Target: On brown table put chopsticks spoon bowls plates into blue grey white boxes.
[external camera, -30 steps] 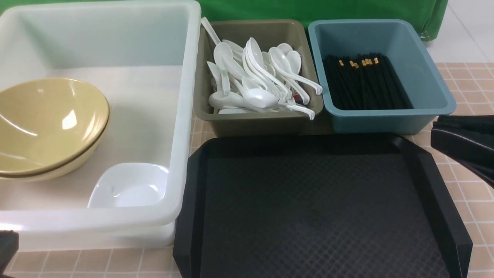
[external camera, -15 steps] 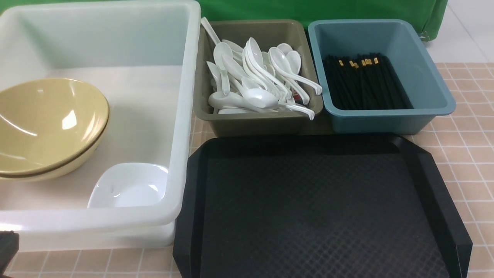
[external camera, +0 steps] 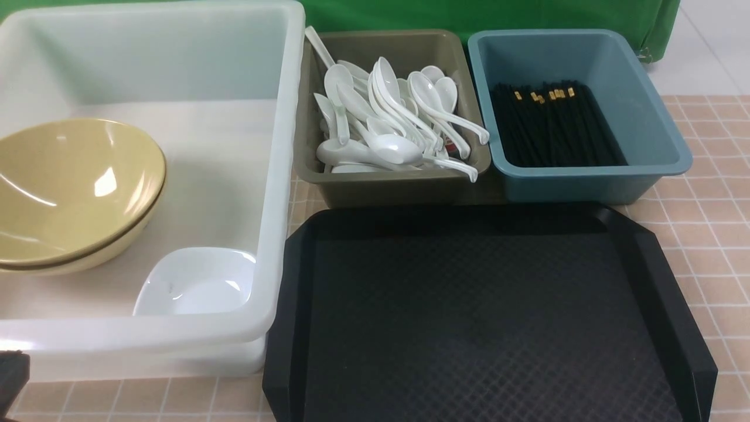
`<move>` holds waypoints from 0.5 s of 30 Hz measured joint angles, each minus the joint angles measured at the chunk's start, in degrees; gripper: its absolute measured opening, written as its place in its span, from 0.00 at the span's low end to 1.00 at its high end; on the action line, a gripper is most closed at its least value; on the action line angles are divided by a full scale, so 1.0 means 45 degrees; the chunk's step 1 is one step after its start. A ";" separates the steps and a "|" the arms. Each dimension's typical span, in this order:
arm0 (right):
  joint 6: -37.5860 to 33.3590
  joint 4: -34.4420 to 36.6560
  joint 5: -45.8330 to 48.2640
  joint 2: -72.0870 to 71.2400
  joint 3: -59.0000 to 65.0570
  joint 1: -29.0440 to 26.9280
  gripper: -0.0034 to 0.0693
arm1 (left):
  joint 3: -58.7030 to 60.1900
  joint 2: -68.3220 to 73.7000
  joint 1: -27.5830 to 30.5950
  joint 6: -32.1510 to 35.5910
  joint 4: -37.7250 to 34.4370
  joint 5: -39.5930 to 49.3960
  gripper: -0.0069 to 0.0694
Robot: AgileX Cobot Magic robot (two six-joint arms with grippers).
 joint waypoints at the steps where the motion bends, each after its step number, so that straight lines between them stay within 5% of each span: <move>1: 0.0012 0.0000 0.0000 0.0000 0.0000 0.0000 0.10 | 0.0000 0.0000 0.0000 0.0000 0.0000 0.0000 0.09; 15: 0.0086 0.0000 0.0012 0.0000 0.0000 -0.0012 0.10 | 0.0000 0.0000 0.0000 -0.0006 0.0000 0.0000 0.09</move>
